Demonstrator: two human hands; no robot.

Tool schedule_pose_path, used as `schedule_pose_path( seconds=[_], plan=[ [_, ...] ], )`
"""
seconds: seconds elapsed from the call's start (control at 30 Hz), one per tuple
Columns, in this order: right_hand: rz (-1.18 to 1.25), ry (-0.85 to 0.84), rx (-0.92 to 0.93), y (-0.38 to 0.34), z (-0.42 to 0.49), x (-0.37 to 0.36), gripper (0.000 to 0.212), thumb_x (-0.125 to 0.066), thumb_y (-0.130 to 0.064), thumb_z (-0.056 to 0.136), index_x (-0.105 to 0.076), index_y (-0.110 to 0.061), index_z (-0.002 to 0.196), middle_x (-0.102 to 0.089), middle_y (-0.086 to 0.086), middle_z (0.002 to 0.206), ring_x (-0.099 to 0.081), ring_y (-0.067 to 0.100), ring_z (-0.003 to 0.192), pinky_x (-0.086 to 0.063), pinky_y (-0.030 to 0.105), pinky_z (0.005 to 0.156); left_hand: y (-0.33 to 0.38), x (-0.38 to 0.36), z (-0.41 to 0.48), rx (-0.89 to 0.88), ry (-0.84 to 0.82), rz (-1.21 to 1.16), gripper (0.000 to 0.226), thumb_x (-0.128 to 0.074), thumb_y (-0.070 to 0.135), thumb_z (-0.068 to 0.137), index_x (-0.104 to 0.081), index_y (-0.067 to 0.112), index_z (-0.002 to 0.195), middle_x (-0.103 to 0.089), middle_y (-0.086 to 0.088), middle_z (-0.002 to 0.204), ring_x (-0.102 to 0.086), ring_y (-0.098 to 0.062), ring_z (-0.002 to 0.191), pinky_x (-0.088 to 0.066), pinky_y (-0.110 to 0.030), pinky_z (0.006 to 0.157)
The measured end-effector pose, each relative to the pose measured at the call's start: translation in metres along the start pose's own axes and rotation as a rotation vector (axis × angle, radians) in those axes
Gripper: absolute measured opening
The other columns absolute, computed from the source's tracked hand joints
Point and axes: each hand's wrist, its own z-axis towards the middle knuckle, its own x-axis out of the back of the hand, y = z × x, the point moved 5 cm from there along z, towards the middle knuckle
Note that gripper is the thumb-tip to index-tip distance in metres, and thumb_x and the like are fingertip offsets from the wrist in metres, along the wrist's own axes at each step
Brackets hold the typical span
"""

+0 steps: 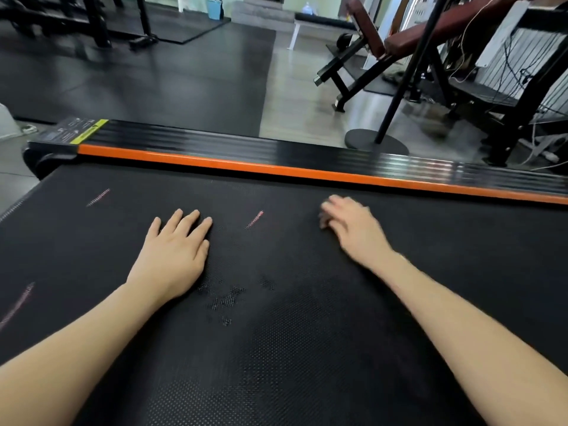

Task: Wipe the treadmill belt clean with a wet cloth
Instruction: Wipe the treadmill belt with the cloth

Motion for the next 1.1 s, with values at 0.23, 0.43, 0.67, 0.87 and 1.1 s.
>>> schedule_pose_path(
  seconds=[0.23, 0.43, 0.67, 0.87, 1.1],
  plan=[
    [-0.113, 0.082, -0.140, -0.058, 0.076, -0.046, 0.032, -0.035, -0.024, 0.095, -0.060, -0.020, 0.114, -0.051, 0.002, 0.129, -0.043, 0.027, 0.123, -0.032, 0.045, 0.095, 0.000, 0.000, 0.002, 0.008, -0.005, 0.043, 0.051, -0.015, 0.036, 0.101, -0.009, 0.028, 0.151, -0.008, 0.003, 0.159, 0.000, -0.020, 0.146, -0.002, -0.042, 0.118],
    [-0.037, -0.067, 0.104, -0.067, 0.074, -0.048, 0.036, -0.045, -0.020, 0.098, -0.052, -0.019, 0.133, -0.040, 0.001, 0.147, -0.033, 0.027, 0.135, -0.030, 0.046, 0.104, -0.003, 0.001, 0.000, -0.027, 0.010, 0.003, 0.083, 0.013, 0.050, 0.077, -0.019, 0.028, 0.150, -0.018, 0.002, 0.157, -0.008, -0.021, 0.146, -0.004, -0.043, 0.116],
    [-0.124, 0.059, -0.372, 0.010, 0.068, -0.028, 0.032, -0.040, -0.019, 0.100, -0.058, -0.017, 0.126, -0.044, 0.003, 0.141, -0.031, 0.029, 0.136, -0.024, 0.054, 0.108, 0.000, 0.001, 0.000, 0.014, -0.004, -0.001, 0.061, -0.002, 0.041, 0.093, -0.015, 0.028, 0.151, -0.013, 0.002, 0.158, -0.004, -0.021, 0.146, -0.002, -0.042, 0.117],
    [0.056, -0.069, 0.032, -0.111, 0.077, -0.051, 0.034, -0.040, -0.021, 0.101, -0.057, -0.015, 0.130, -0.042, 0.000, 0.147, -0.028, 0.024, 0.140, -0.016, 0.041, 0.112, -0.002, 0.003, 0.002, 0.005, 0.009, -0.065, 0.049, -0.021, 0.034, 0.102, -0.018, 0.027, 0.150, -0.013, 0.006, 0.158, -0.003, -0.018, 0.146, -0.001, -0.041, 0.117],
    [0.048, 0.019, 0.651, -0.155, -0.052, -0.023, 0.034, -0.042, -0.016, 0.085, -0.072, -0.011, 0.102, -0.069, 0.003, 0.115, -0.057, 0.022, 0.119, -0.023, 0.045, 0.111, -0.001, 0.003, 0.002, 0.001, 0.036, -0.061, 0.049, -0.025, 0.032, 0.102, -0.019, 0.026, 0.150, -0.014, 0.003, 0.158, -0.005, -0.020, 0.146, -0.002, -0.042, 0.117]
  ],
)
